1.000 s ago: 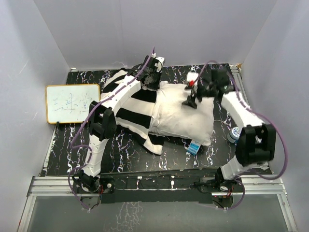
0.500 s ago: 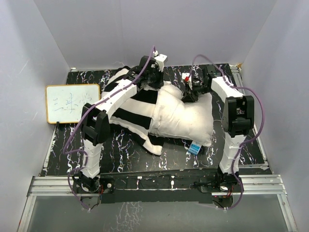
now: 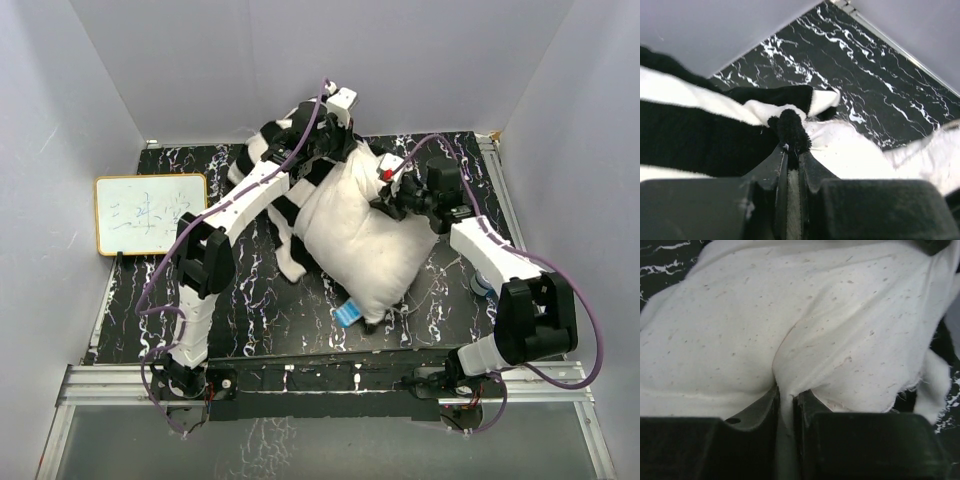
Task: Put the pillow into the pillowcase
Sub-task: Stuff the pillow into the pillowcase.
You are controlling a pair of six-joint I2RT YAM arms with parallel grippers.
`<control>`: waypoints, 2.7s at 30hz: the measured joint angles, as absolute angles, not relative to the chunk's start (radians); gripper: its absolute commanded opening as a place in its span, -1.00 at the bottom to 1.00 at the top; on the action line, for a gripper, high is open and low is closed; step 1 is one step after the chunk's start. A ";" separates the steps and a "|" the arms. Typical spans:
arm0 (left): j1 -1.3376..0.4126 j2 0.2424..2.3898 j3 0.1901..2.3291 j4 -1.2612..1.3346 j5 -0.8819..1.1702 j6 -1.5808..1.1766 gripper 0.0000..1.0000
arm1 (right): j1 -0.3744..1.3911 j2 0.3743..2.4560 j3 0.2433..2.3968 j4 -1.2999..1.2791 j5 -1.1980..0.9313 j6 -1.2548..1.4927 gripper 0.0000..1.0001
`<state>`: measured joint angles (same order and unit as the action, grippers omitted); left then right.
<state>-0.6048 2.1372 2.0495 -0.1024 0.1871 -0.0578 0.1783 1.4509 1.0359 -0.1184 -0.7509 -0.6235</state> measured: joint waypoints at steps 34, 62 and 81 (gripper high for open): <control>-1.095 1.328 0.954 -0.009 0.113 0.513 0.95 | -0.102 1.816 1.193 -0.403 -1.129 -0.995 0.96; -0.847 1.082 0.700 0.045 0.075 0.359 -1.00 | 0.167 2.001 1.279 -0.162 -1.091 -0.817 -0.84; -0.628 1.314 0.939 0.008 0.181 0.279 -1.00 | 0.048 1.589 1.063 -0.643 -1.177 -1.095 -0.84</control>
<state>-0.6281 1.3140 0.9390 0.0082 0.1806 0.2794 0.0479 1.5894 1.0626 -0.6434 -1.1774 -1.0950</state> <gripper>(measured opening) 0.054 0.088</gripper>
